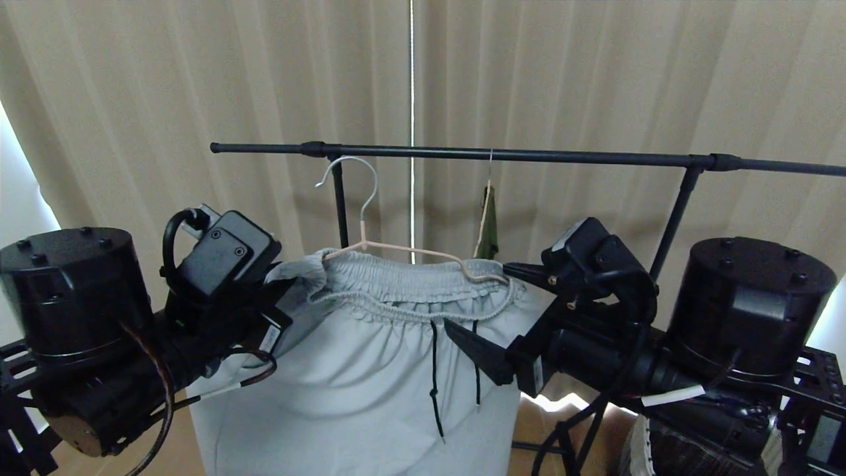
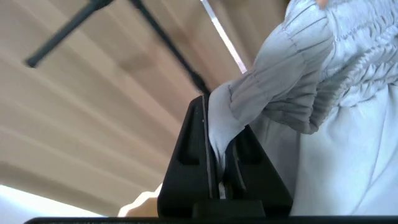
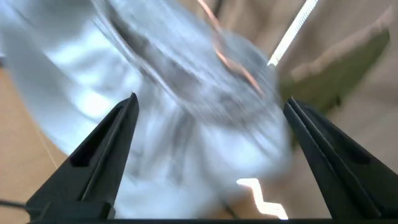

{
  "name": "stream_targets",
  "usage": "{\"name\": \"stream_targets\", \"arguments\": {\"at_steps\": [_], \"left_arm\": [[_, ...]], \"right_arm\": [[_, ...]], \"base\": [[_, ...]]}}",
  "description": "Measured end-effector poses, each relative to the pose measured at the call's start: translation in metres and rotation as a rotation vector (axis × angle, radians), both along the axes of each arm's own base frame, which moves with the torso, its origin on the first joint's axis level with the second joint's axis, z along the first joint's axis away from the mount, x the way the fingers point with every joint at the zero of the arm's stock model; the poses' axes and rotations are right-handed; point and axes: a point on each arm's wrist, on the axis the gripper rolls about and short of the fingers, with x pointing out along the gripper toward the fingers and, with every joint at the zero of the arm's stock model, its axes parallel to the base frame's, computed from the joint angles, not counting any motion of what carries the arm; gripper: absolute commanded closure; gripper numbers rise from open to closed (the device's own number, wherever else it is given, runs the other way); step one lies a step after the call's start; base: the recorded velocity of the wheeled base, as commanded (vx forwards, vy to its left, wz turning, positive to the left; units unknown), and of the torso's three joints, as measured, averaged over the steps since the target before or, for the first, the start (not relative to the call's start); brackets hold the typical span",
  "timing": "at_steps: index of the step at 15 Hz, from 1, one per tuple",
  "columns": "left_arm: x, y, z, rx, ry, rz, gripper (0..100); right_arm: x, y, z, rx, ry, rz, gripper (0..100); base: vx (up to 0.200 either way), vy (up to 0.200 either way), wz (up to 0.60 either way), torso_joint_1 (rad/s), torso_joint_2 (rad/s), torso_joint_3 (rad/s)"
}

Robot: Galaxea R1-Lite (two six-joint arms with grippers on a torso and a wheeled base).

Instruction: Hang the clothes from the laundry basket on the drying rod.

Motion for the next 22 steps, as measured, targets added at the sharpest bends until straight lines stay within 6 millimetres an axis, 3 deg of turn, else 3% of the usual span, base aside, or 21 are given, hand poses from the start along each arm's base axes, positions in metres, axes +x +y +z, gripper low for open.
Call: {"name": "stream_targets", "arguments": {"at_steps": [4,8,9,20,21,22], "left_arm": [[-0.001,-0.007,-0.001,-0.004,0.007,-0.03,100],[-0.005,-0.012,-0.002,-0.003,0.009,-0.056,100],[-0.006,-0.013,-0.001,-0.002,0.004,-0.063,100],[-0.01,-0.014,0.003,-0.039,-0.047,-0.081,100],[-0.011,-0.014,0.003,-0.042,-0.048,-0.082,0],[-0.011,-0.013,0.004,-0.045,-0.051,-0.081,0]], "right_arm": [[0.024,0.012,0.012,-0.1,-0.165,-0.005,0],[0.041,0.015,0.008,-0.132,-0.182,-0.033,0],[0.042,0.015,0.006,-0.137,-0.178,-0.035,100],[0.043,0.015,0.002,-0.143,-0.169,-0.036,100],[0.042,0.014,0.003,-0.142,-0.169,-0.037,100],[0.042,0.013,0.003,-0.143,-0.169,-0.039,100]], "base": [[0.0,0.0,0.0,0.0,0.0,0.0],[0.0,0.0,0.0,0.0,0.0,0.0],[0.0,0.0,0.0,0.0,0.0,0.0],[0.0,0.0,0.0,0.0,0.0,0.0],[0.0,0.0,0.0,0.0,0.0,0.0],[0.0,0.0,0.0,0.0,0.0,0.0]]}}
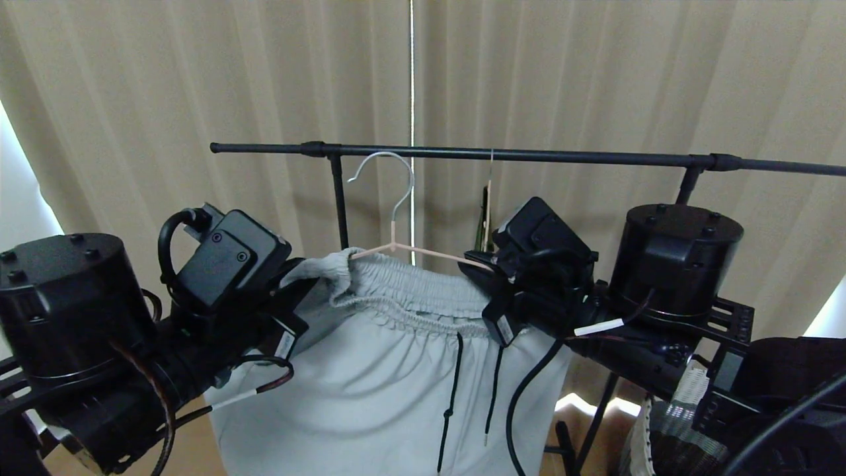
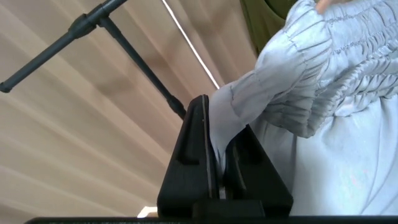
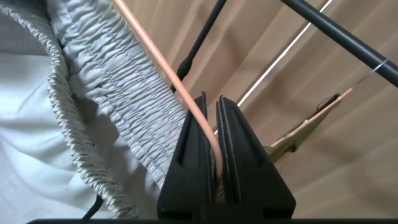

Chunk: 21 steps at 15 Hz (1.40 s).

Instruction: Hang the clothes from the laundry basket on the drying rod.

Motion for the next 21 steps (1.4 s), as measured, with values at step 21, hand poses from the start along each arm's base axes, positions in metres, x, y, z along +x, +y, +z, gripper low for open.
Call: {"name": "stream_targets", "arguments": {"at_steps": [21], "left_arm": [[-0.033,0.043,-0.05,-0.002,0.196,0.002,0]], "right_arm": [[-0.036,-0.07,0.042,0.075,-0.112,-0.095,100]], "base": [[0.0,0.0,0.0,0.0,0.0,0.0]]}}
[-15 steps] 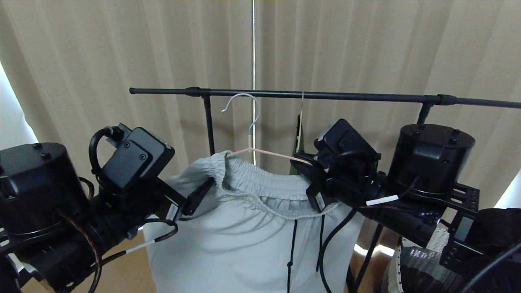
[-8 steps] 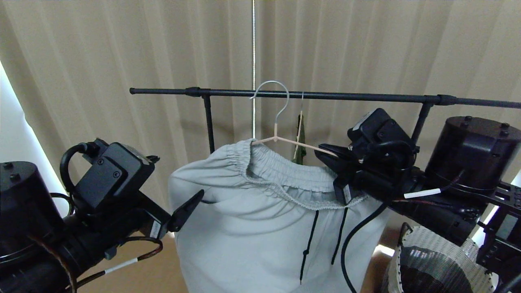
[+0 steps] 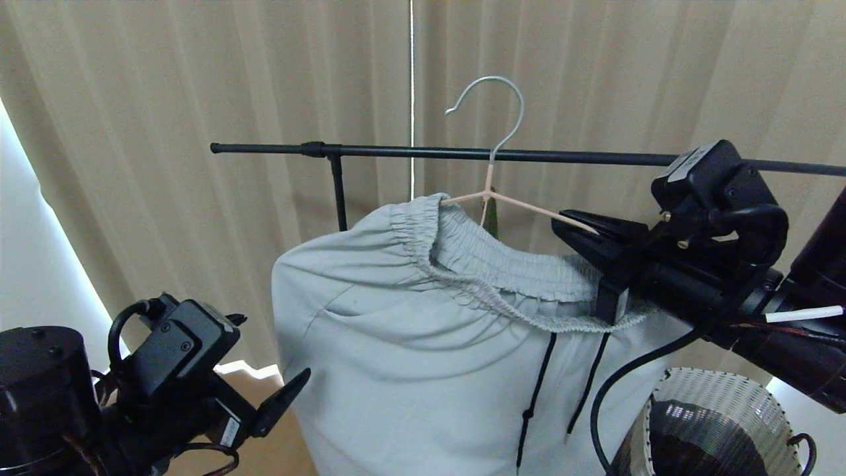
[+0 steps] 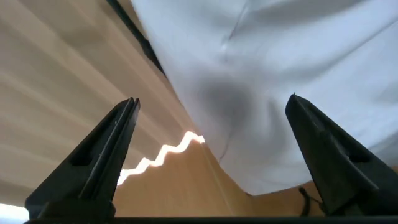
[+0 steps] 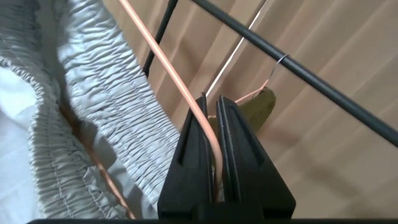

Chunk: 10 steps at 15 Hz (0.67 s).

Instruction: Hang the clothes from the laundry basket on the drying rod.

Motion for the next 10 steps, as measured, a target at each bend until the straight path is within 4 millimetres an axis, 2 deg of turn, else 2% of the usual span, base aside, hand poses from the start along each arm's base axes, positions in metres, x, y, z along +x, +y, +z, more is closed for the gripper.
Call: {"name": "stream_targets", "arguments": {"at_steps": [1,2,10], "left_arm": [[0.003,0.004,-0.002,-0.002,0.01,0.009,0],[0.005,0.007,-0.003,-0.004,0.019,0.019,100],[0.016,0.012,-0.006,-0.026,0.001,0.054,100]], "right_arm": [[-0.002,-0.001,0.001,0.003,-0.005,0.001,100],[-0.003,-0.002,0.003,0.006,-0.008,0.002,100],[-0.007,-0.007,0.008,0.017,-0.024,-0.007,100]], "base": [[0.0,0.0,0.0,0.0,0.0,0.0],[0.0,0.0,0.0,0.0,0.0,0.0],[0.0,0.0,0.0,0.0,0.0,0.0]]}}
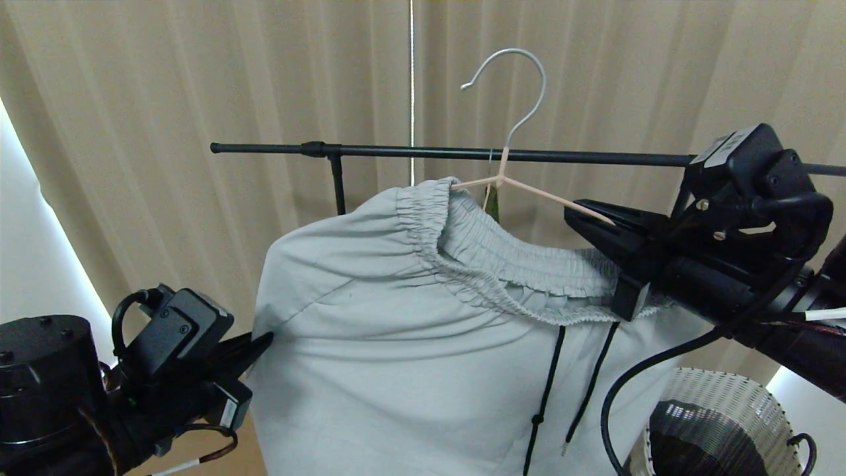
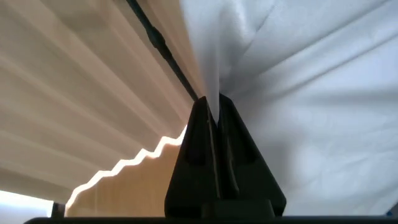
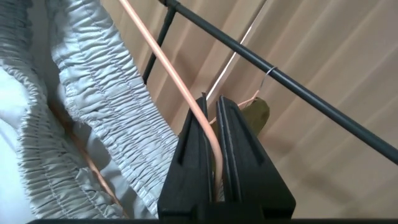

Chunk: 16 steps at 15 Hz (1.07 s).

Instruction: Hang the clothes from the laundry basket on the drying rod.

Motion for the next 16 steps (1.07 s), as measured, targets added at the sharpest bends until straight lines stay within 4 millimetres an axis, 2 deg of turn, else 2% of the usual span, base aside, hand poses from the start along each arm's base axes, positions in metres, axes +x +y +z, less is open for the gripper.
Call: {"name": "stream_targets", "arguments": {"at_steps": [4,8,12,13,16], "left_arm": [[0.009,0.032,0.0,-0.004,-0.048,0.16,100],[0.008,0.062,-0.002,0.011,-0.079,0.235,100],[0.006,0.06,-0.002,0.01,-0.079,0.225,100],[0.005,0.057,-0.002,0.009,-0.082,0.212,0],[0.0,0.048,0.003,-0.001,-0.105,0.166,0]], "right_arm": [[0.006,-0.018,-0.002,-0.006,0.007,-0.074,100],[0.009,-0.027,-0.002,-0.015,0.0,-0.116,100],[0.01,-0.029,-0.002,-0.014,-0.003,-0.124,100],[0.01,-0.029,-0.002,-0.014,-0.003,-0.125,100],[0.01,-0.029,-0.002,-0.018,0.0,-0.129,100]], "base": [[0.0,0.0,0.0,0.0,0.0,0.0],[0.0,0.0,0.0,0.0,0.0,0.0],[0.0,0.0,0.0,0.0,0.0,0.0],[0.0,0.0,0.0,0.0,0.0,0.0],[0.0,0.0,0.0,0.0,0.0,0.0]]}}
